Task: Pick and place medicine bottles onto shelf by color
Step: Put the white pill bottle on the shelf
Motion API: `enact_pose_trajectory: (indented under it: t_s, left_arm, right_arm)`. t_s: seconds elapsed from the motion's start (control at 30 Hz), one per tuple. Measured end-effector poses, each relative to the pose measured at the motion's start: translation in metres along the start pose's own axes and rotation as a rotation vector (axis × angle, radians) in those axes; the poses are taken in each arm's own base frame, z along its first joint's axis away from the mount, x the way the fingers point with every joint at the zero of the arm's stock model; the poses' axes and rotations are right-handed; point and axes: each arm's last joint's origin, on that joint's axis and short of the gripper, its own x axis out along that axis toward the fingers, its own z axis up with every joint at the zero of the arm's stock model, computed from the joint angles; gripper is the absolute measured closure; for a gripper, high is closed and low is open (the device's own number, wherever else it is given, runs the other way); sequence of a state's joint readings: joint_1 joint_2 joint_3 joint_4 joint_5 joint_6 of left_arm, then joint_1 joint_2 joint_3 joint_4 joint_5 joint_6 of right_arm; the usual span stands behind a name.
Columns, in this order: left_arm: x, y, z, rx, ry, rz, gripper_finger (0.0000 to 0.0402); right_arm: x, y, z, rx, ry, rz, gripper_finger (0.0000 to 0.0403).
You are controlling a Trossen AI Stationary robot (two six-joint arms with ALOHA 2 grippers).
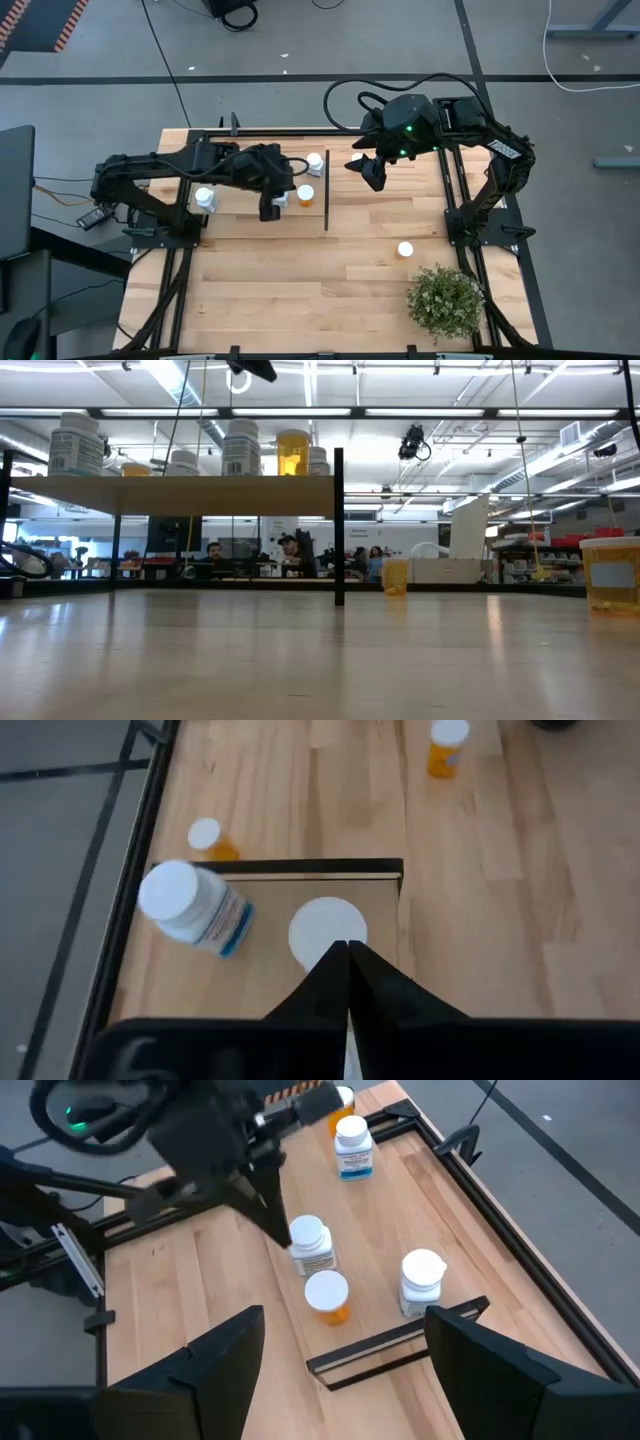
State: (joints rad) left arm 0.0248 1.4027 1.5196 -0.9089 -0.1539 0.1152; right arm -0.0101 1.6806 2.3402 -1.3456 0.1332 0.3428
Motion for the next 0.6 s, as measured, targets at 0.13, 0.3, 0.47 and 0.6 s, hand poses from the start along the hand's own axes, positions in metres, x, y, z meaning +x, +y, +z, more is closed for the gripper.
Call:
enact_pose_trajectory:
  t_s: [0.13, 0.3, 0.47, 0.6]
  left_arm:
    - [0.018, 0.001, 0.000, 0.028, 0.050, -0.041, 0.0397]
    - [0.028, 0.001, -0.003, 0.055, 0.096, -0.044, 0.0393]
    - [0.038, 0.005, -0.007, 0.051, 0.160, -0.042, 0.0398]
    - [0.040, 0.009, -0.013, 0.045, 0.222, -0.038, 0.0393]
  right_arm:
    - [0.000, 0.000, 0.000, 0.029, -0.002, -0.007, 0.0120]
    - [-0.001, 0.005, -0.003, 0.022, 0.011, 0.004, 0.0120]
    - [-0.001, 0.007, -0.004, 0.014, 0.002, -0.015, 0.0120]
    - [-0.001, 0.007, -0.004, 0.012, 0.005, -0.029, 0.0120]
